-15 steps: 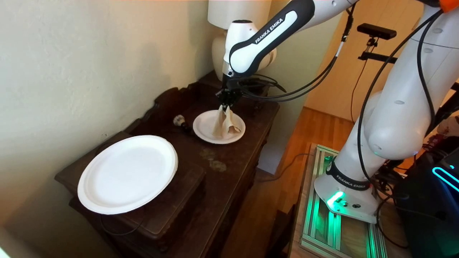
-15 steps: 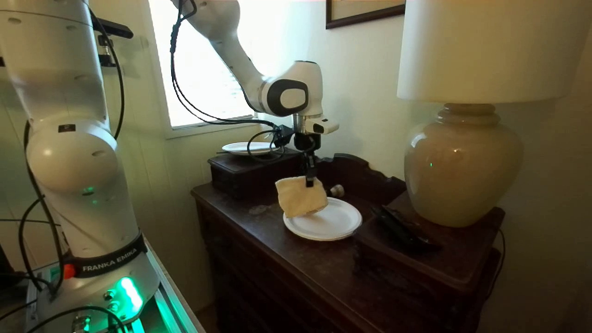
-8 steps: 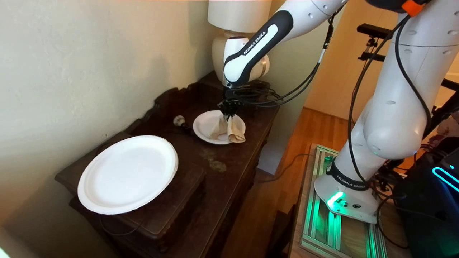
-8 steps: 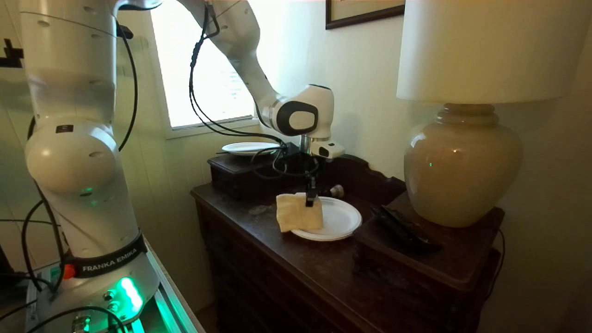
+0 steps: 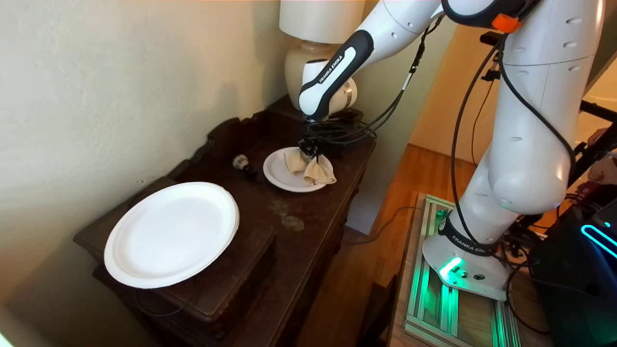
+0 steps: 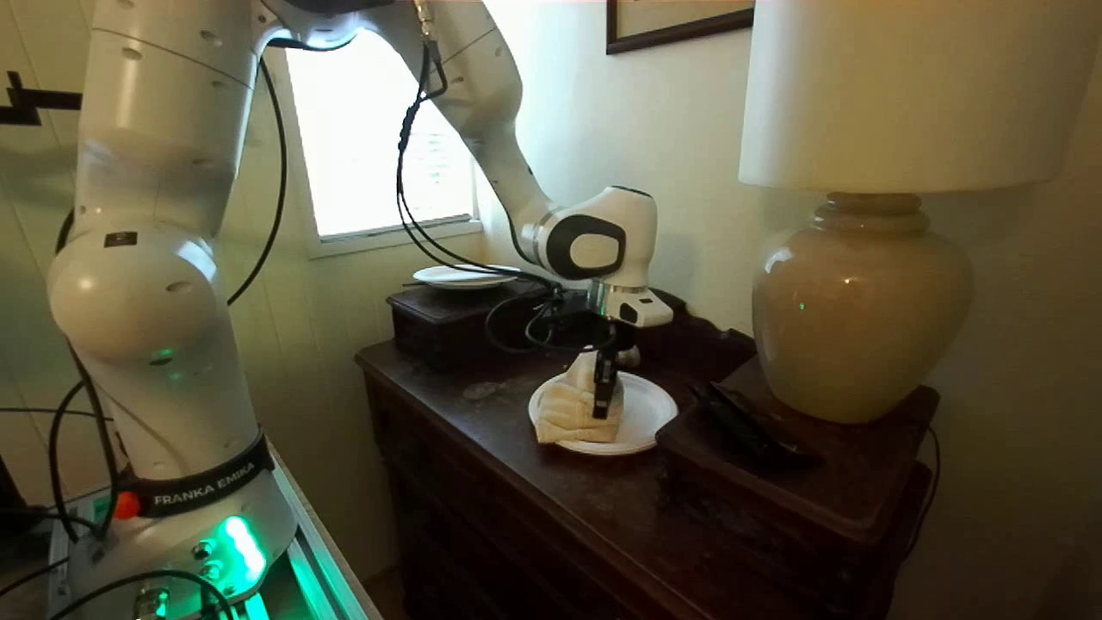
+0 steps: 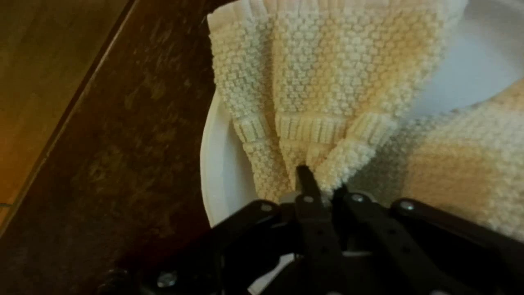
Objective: Use the towel to wipe the plate on the right.
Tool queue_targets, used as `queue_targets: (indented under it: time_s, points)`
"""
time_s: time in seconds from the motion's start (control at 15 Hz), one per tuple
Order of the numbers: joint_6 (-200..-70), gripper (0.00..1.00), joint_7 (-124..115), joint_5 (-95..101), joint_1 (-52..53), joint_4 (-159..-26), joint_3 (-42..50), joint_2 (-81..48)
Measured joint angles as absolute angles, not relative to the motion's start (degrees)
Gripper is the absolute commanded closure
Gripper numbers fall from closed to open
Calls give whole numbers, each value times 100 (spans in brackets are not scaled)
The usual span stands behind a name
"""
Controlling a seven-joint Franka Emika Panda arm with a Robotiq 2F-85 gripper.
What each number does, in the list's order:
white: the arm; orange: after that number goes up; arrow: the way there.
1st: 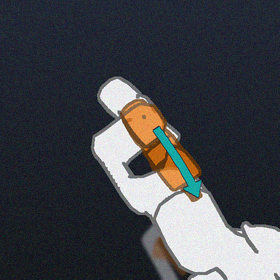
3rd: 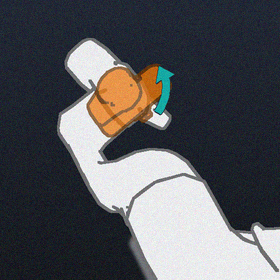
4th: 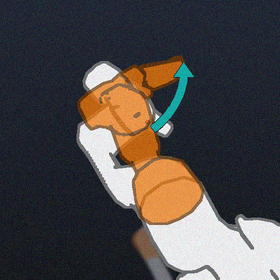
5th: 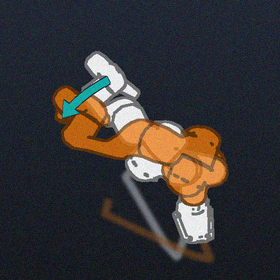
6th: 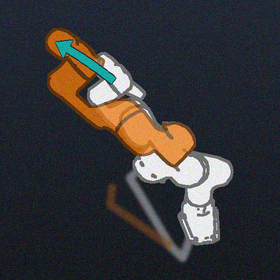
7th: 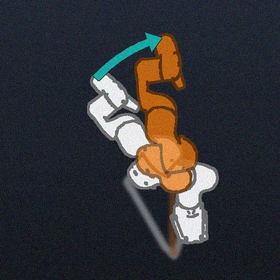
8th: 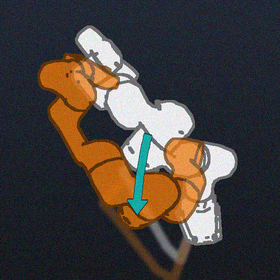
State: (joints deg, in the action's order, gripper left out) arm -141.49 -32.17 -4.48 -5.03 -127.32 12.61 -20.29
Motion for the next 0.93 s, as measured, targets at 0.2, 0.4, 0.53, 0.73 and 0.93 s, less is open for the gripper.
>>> queue_targets:
  time_s: [0.2, 0.4, 0.53, 0.73, 0.93]
  points:
    - [-14151, 97, -3585, -374, -480, -12583, 1477, -2156]
    - [-14366, 97, -4020, -59, -395, -12462, 1675, -2279]
    - [-14602, 97, -4415, 275, -267, -12393, 1871, -2377]
    - [-14888, 97, -4959, 735, -63, -12262, 2182, -2549]
    - [-15189, 97, -5241, 965, 53, -12098, 2334, -2747]
